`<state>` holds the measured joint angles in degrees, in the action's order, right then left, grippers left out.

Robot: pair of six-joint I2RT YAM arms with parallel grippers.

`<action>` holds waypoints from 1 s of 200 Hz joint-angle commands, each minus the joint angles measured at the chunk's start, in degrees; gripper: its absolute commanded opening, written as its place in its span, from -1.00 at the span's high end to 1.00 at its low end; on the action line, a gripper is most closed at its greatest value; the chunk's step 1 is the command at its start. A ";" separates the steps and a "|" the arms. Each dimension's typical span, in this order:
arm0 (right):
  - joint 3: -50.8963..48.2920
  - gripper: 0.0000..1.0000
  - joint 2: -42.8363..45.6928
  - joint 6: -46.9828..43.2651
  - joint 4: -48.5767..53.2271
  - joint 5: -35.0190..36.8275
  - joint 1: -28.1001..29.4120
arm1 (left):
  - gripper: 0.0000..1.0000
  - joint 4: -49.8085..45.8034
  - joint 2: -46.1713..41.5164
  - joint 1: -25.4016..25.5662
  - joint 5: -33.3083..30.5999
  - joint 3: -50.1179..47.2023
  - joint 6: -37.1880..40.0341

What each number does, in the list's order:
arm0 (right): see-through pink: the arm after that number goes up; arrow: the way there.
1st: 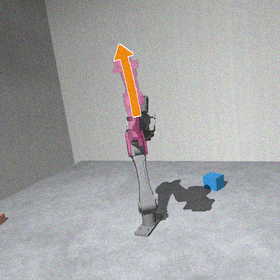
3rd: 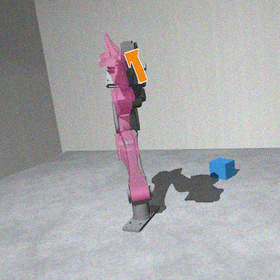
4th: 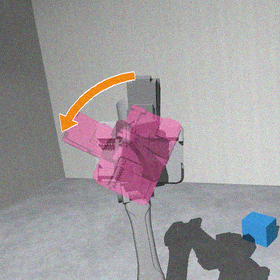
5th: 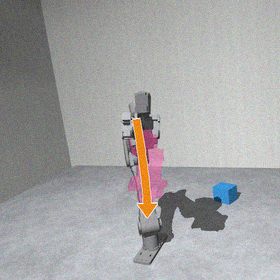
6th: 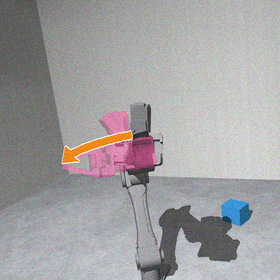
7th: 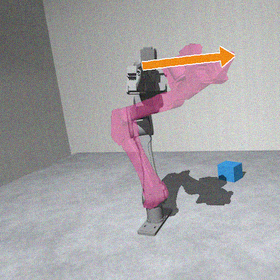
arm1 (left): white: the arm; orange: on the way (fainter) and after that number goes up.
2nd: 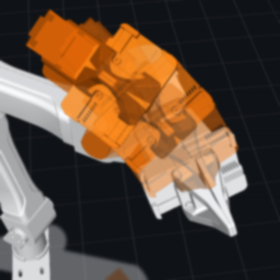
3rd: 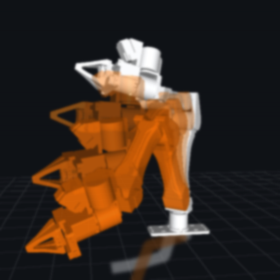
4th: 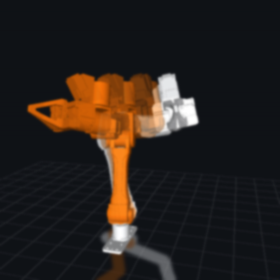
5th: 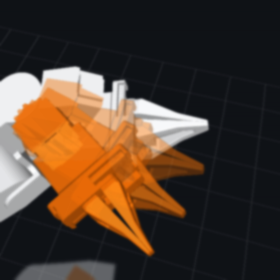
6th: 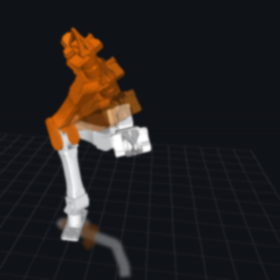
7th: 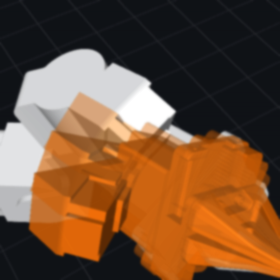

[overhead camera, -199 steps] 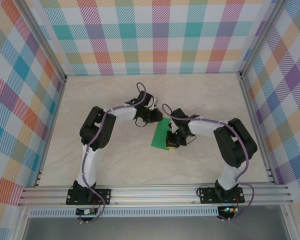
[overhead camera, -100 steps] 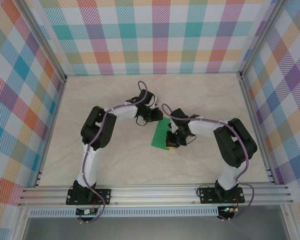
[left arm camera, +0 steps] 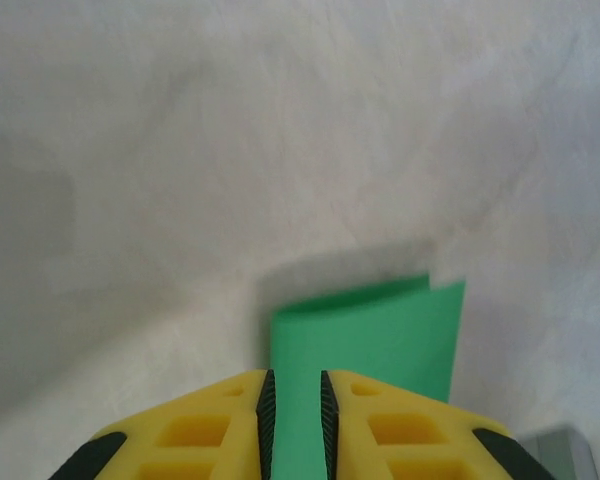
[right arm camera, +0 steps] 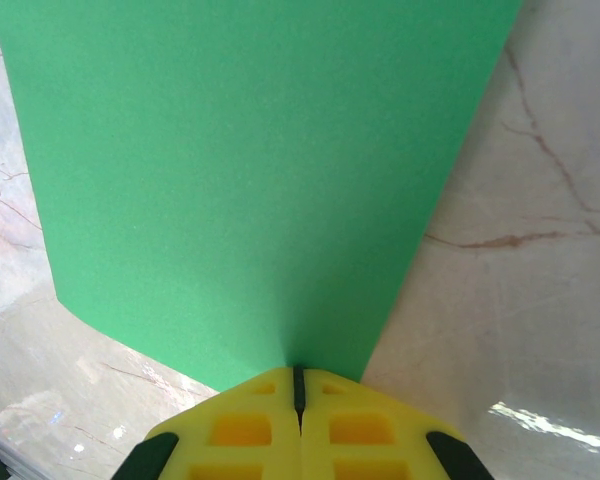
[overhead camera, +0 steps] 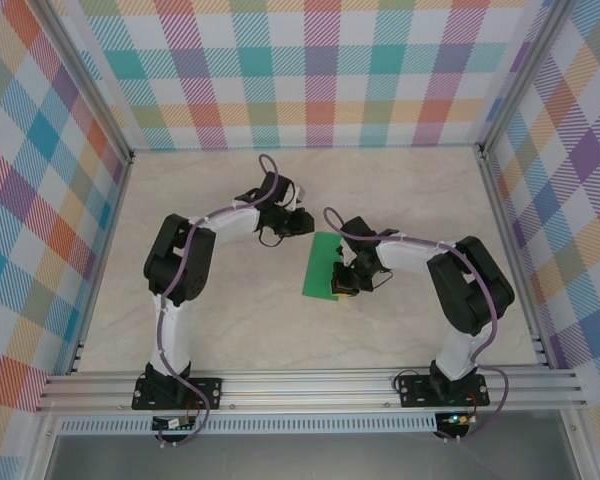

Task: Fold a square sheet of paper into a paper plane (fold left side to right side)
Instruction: First fold the square sheet of paper in half at the center of the table.

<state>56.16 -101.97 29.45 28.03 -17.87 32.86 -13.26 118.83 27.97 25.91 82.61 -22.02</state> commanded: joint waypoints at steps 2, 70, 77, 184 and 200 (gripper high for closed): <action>-2.55 0.99 -4.93 -1.16 5.20 7.41 0.30 | 0.58 5.30 -7.01 2.28 4.78 -6.99 -1.12; -2.11 0.99 -5.51 -1.17 5.63 7.67 0.28 | 0.59 8.63 -4.77 8.16 4.22 -11.14 -2.66; -2.03 0.99 -5.65 -1.24 5.63 7.57 0.29 | 0.59 9.06 -3.91 8.16 3.82 -10.83 -2.92; -1.93 0.99 -6.05 -1.61 6.35 7.94 0.39 | 0.60 8.95 1.75 6.44 -2.71 -7.88 -3.28; -1.86 0.99 -6.22 -1.65 6.34 7.93 0.39 | 0.60 8.69 2.26 5.92 -3.35 -6.80 -3.34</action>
<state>57.49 -102.94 29.08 29.65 -17.85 32.86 -4.56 118.78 36.03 26.24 73.47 -25.04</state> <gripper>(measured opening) 0.046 0.202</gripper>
